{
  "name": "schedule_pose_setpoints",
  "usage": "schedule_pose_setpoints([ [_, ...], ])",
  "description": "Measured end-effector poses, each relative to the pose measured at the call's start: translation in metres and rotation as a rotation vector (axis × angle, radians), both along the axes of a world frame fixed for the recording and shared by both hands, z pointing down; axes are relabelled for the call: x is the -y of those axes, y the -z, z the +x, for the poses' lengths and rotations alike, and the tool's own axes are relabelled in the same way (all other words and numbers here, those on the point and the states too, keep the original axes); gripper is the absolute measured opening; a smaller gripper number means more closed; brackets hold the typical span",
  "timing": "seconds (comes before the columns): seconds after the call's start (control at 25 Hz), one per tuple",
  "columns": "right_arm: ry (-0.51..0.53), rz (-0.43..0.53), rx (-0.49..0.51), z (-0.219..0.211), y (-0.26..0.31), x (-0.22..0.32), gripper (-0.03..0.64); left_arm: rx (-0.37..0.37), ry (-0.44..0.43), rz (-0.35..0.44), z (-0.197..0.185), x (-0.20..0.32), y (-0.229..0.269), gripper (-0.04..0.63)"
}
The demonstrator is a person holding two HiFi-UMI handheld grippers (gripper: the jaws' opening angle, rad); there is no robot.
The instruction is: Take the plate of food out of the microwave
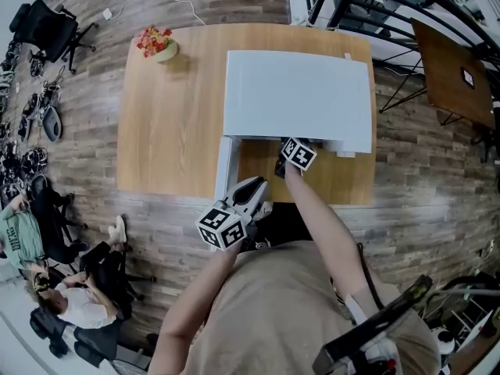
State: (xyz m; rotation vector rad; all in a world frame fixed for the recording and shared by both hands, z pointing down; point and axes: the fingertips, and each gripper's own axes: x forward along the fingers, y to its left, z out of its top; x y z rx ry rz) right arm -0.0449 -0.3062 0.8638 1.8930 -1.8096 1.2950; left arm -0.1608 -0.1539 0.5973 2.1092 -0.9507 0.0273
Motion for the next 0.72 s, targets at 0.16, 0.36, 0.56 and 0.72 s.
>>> schedule_pose_setpoints([
  [0.16,0.062,-0.017,-0.059,-0.002,-0.004,-0.003,0.280,0.011,0.006,-0.003,-0.003,-0.009,-0.002,0.040],
  [0.36,-0.034,-0.012,0.125,0.013,-0.001,-0.012,0.116,0.016,-0.001,0.005,-0.001,-0.014,0.002,0.038],
  [0.56,-0.143,0.003,0.377,0.026,0.003,-0.022,0.060,0.018,-0.022,0.005,0.012,-0.018,0.004,0.038],
  [0.72,-0.234,0.022,0.579,0.029,0.010,-0.028,0.029,0.026,-0.030,0.000,0.016,-0.022,0.002,0.038],
])
